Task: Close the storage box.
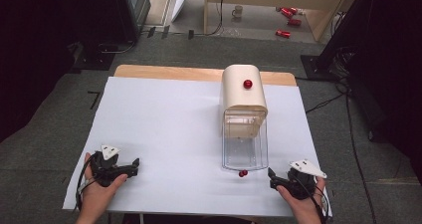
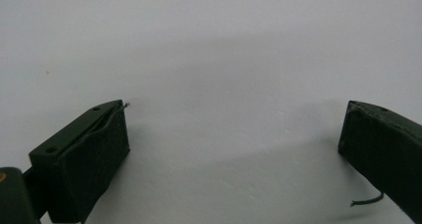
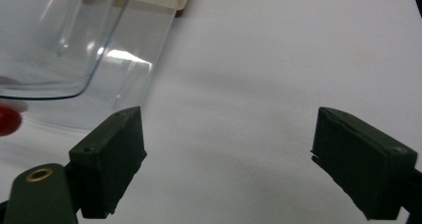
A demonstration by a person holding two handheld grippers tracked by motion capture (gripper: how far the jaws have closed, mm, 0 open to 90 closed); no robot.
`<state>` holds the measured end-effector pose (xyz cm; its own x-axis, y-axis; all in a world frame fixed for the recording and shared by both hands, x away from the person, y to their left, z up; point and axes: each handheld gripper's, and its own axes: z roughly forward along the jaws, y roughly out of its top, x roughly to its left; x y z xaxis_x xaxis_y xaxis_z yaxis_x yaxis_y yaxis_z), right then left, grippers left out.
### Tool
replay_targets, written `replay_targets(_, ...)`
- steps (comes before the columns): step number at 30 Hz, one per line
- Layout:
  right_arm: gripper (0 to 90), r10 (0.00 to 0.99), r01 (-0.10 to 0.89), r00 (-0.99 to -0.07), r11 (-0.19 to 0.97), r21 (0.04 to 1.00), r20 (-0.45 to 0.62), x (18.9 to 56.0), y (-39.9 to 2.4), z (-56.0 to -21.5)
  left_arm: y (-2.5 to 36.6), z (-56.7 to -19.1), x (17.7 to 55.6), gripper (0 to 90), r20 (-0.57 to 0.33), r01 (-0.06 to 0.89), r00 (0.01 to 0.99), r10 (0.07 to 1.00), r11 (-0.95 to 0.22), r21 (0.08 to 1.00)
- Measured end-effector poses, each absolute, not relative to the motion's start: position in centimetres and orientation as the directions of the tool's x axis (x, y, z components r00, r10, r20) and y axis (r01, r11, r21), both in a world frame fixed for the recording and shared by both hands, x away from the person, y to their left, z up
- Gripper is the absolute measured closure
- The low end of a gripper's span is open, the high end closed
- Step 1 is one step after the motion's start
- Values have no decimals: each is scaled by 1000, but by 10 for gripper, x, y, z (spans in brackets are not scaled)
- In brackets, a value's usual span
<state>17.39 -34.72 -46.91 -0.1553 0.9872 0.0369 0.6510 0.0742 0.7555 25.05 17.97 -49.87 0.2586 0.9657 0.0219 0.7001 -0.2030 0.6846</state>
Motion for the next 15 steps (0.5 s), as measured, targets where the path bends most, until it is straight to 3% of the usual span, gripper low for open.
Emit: replay_targets(15,139,972,627,-225,87,774,73,159,-320,-454,180,-499,251,0,22,700,259,966,-203,685)
